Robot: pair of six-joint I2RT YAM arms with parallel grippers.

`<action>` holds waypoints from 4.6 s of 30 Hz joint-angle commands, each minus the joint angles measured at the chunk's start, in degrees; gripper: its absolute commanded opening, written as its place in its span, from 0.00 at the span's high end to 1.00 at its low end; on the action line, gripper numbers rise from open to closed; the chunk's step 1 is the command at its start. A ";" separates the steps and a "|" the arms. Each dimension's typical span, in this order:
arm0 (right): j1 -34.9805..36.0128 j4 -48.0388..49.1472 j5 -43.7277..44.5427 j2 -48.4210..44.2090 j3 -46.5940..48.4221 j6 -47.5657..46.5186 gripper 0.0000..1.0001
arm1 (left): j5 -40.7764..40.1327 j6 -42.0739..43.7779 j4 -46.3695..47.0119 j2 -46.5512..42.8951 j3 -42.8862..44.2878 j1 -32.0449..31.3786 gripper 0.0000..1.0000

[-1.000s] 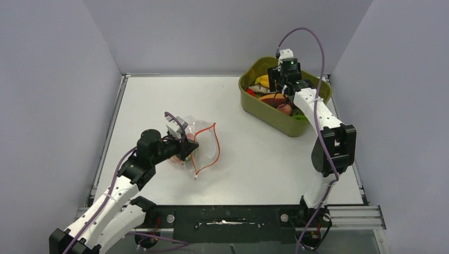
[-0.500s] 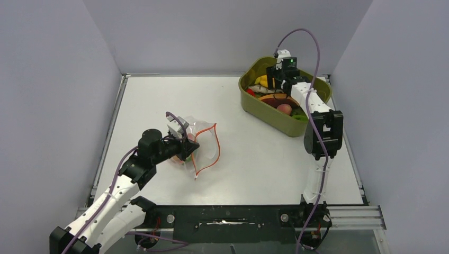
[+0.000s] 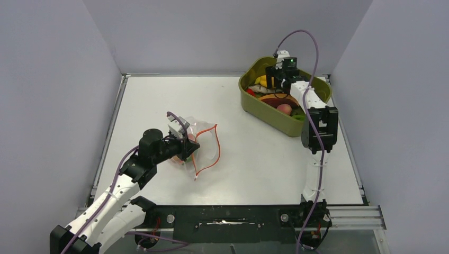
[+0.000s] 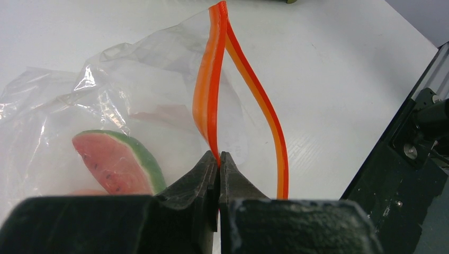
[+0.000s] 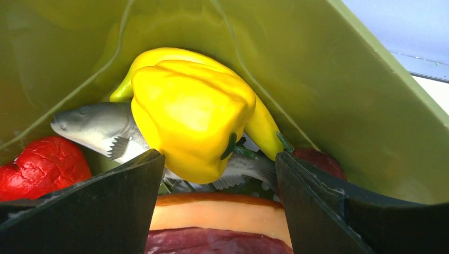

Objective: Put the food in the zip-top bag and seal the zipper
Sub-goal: Pick up the fake vegetable from the bin, then place the fake vegetable in the zipper food storage bag.

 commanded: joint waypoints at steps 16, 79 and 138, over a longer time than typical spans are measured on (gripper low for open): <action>-0.43 3.60 -6.07 3.17 7.17 -1.22 0.25 | -1.15 0.86 2.61 -2.14 0.90 -0.14 1.00; -1.12 5.59 3.08 -21.70 -16.39 3.72 0.48 | -3.97 -1.16 3.67 0.05 0.51 -0.18 1.00; 34.51 10.56 -9.92 -56.01 -46.69 55.21 0.48 | -5.66 -16.71 6.35 5.82 9.29 -0.26 1.00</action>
